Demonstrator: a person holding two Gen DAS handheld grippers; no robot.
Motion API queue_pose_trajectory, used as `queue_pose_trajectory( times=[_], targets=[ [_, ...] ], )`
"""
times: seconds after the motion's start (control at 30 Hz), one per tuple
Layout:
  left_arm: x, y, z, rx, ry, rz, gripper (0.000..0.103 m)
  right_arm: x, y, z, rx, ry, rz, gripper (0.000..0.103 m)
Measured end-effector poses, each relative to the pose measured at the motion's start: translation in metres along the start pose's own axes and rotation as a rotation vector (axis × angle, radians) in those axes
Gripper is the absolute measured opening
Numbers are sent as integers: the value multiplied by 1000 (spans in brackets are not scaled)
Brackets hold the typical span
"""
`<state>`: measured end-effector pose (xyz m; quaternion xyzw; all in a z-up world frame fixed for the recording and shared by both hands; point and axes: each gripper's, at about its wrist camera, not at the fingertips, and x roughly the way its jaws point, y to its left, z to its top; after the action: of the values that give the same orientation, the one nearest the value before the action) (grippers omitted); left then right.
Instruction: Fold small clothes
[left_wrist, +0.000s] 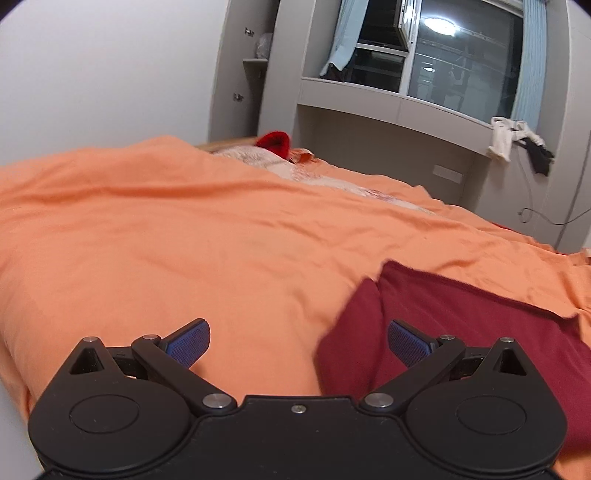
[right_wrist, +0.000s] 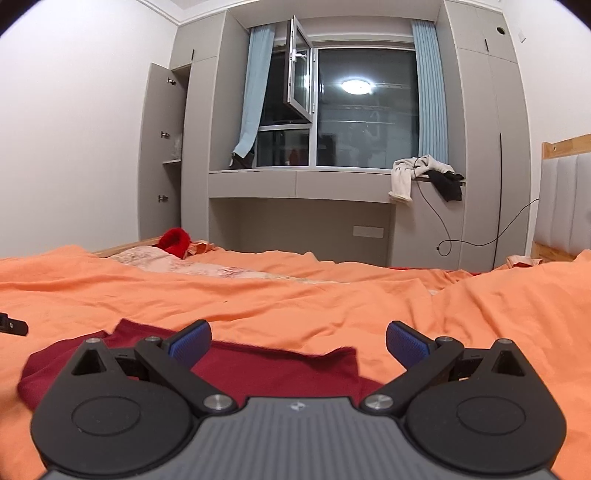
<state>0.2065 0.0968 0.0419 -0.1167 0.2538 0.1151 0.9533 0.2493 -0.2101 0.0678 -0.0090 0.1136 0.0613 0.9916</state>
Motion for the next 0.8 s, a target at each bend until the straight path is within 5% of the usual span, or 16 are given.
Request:
queue_pose_trajectory(
  times=[0.4, 0.8],
  targets=[
    [-1, -10, -43, -72, 159, -309, 102, -1, 38, -39, -79, 74, 18, 103],
    [19, -15, -49, -180, 249, -479, 102, 22, 50, -54, -89, 97, 64, 103]
  ],
)
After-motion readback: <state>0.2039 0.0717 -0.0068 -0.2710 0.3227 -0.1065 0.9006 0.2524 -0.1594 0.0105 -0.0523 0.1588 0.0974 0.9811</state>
